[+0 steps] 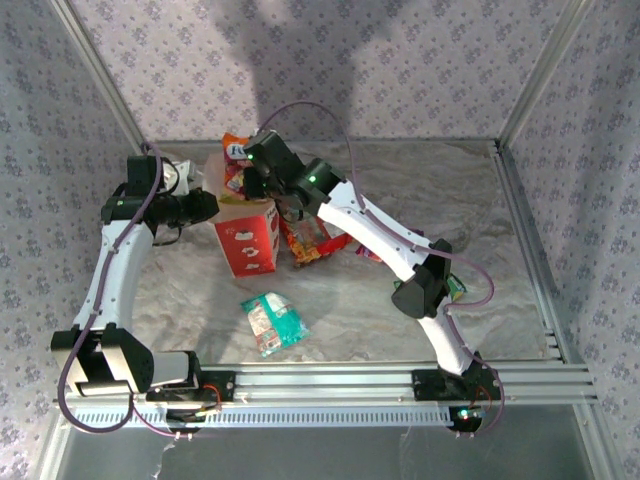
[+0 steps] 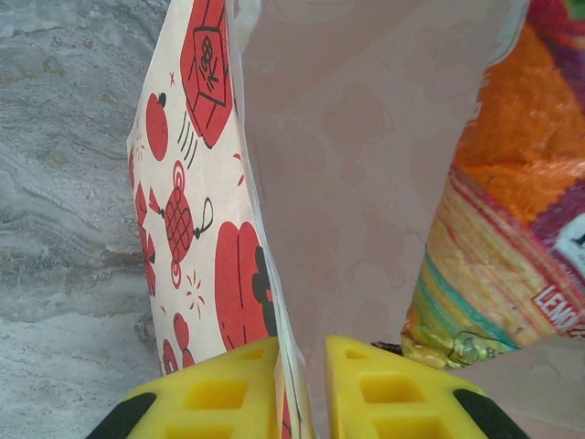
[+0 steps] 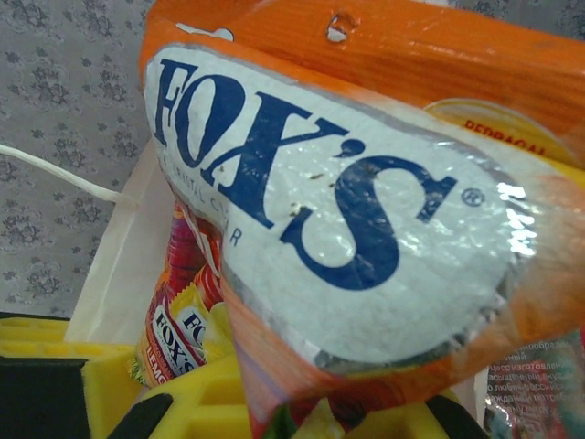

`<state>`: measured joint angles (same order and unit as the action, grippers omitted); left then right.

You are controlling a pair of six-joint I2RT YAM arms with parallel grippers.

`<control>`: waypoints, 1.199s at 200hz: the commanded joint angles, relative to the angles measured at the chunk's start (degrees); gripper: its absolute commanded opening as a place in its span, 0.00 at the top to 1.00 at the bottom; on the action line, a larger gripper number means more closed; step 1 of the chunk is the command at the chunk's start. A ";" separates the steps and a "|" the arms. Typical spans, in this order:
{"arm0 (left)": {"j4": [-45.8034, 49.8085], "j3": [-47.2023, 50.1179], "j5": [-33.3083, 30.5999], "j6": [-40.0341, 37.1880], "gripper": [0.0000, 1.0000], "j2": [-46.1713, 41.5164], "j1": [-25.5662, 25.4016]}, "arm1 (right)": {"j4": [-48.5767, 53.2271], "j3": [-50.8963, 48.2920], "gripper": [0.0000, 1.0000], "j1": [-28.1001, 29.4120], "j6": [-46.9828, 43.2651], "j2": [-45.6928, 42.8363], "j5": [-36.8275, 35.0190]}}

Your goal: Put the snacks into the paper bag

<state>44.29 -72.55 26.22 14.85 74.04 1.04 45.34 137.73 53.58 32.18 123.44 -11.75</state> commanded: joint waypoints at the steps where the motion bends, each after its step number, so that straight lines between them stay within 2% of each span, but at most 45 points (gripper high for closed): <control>1: -0.22 0.21 1.03 -0.61 0.81 -0.91 0.39 | 0.01 -0.09 1.00 0.44 0.99 -0.50 0.58; 77: -0.35 0.30 0.94 -0.39 0.81 -1.01 0.60 | 1.31 -0.81 1.00 0.54 -2.52 0.00 9.34; 111: -0.21 0.22 0.86 -0.70 0.81 -1.07 0.94 | 3.20 -1.23 0.94 0.47 -2.67 0.31 11.33; 185: -0.17 0.05 1.02 -0.78 0.81 -0.85 1.40 | 7.55 -1.81 0.92 0.47 -5.60 -0.80 14.08; 240: -0.44 -0.03 1.38 -0.53 0.81 -0.30 1.66 | 8.88 -3.78 0.72 0.43 -7.12 -2.63 12.24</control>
<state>44.29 -72.14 26.44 14.85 74.04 1.89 52.12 134.04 53.69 26.61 123.76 1.32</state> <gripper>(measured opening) 0.189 0.244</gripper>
